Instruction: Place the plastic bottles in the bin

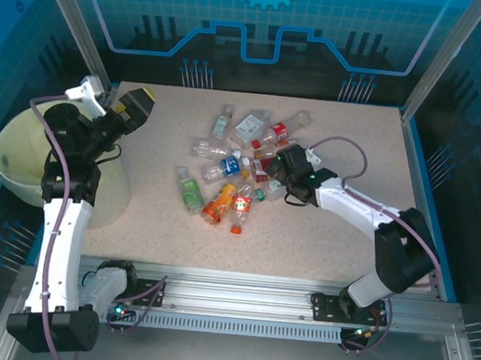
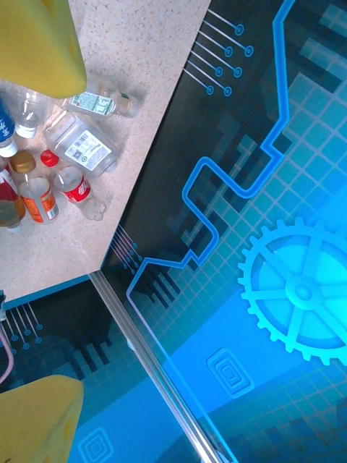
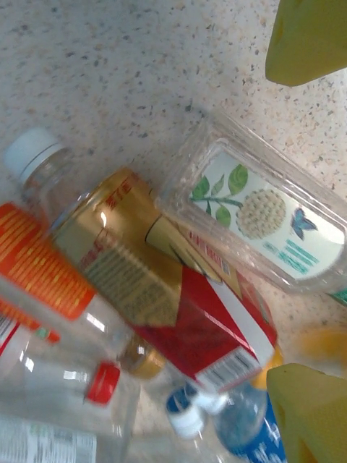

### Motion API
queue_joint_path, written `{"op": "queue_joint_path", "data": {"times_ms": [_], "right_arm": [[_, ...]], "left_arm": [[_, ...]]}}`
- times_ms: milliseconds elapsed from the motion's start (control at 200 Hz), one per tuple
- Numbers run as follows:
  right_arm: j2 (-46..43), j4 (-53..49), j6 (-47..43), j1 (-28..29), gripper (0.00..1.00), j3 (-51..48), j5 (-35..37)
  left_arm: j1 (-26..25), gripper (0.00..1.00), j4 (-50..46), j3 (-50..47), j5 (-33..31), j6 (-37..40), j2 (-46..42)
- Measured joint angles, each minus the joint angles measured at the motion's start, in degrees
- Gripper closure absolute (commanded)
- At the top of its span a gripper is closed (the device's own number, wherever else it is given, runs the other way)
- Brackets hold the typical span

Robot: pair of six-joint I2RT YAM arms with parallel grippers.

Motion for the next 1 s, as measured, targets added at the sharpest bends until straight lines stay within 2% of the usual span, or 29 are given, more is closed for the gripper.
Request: {"op": "queue_joint_path", "data": {"times_ms": [215,450,590,725,845,895,995], "right_arm": [[6.7,-2.2,7.0,-1.0,0.00,0.7,-1.0],[8.3,-0.4,9.7,-2.3,0.00,1.1,-2.6],[10.5,-1.0,10.3,-4.3,0.00,1.1,-3.5],[11.3,-1.0,11.0,-5.7,0.04,1.1,-3.8],[11.3,-0.6,12.0,-5.9,0.12,1.0,-3.9],[11.3,0.1,12.7,-5.9,0.12,0.8,-4.1],[10.8,1.3,13.3,-5.9,0.04,-0.1,-4.2]], "left_arm": [[-4.3,0.01,0.5,-1.2,1.6,-1.0,1.0],[-12.5,0.01,0.9,-1.2,2.2,0.3,3.1],[-15.6,0.01,0.8,-1.2,2.1,1.6,5.1],[-17.7,0.01,0.7,-1.2,1.9,2.2,6.4],[-19.1,0.01,0.7,-1.2,1.5,2.8,7.2],[-19.6,0.01,0.6,-1.2,1.1,3.3,7.5],[-20.6,0.01,0.2,-1.2,0.6,4.0,8.2]]}}
